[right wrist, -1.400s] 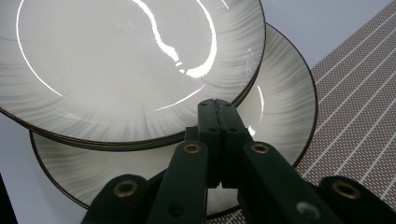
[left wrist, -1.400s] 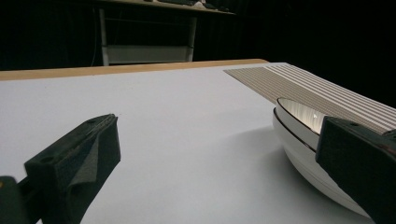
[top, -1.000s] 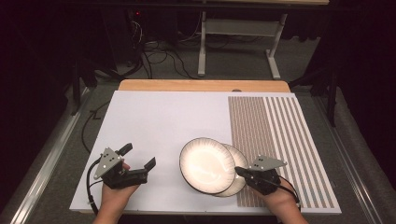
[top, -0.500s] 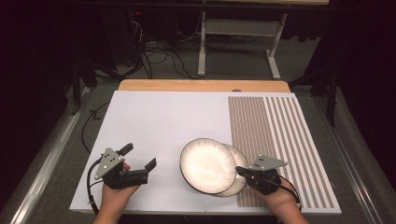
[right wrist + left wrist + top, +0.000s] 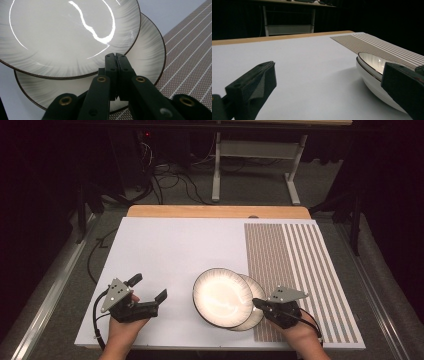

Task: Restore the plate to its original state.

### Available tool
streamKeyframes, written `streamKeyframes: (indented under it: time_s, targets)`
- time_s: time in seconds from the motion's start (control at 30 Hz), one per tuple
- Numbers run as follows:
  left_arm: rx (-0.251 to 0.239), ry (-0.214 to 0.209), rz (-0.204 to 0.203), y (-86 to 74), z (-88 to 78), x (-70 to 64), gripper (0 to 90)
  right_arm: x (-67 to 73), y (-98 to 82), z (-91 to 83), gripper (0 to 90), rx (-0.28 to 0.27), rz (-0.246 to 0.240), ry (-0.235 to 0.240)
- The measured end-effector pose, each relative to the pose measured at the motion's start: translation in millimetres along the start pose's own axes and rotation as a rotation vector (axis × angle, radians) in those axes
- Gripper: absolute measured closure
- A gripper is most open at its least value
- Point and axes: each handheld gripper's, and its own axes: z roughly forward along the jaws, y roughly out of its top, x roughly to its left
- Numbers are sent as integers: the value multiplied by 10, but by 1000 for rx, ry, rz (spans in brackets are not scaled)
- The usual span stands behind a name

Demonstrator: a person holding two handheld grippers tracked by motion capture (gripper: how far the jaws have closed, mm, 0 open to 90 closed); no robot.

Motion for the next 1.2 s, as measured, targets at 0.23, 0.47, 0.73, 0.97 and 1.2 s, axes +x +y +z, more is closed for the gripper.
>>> streamKeyframes:
  time_s: [0.23,0.47,0.73,0.97,1.2]
  targets:
    - [2,0,2,0,-1,-2,7,-35,-7,-37,900,-10,17,-7]
    - [2,1,2,0,-5,1,7,-44,-10,-48,900,-9,18,-7]
    - [0,2,1,-1,-6,4,7,-62,-17,-66,900,-10,29,-13]
    - [2,2,0,-3,-3,5,7,-127,-42,-125,900,-22,47,-25]
    - [2,3,1,-3,-3,6,7,-130,-41,-131,900,-20,45,-30]
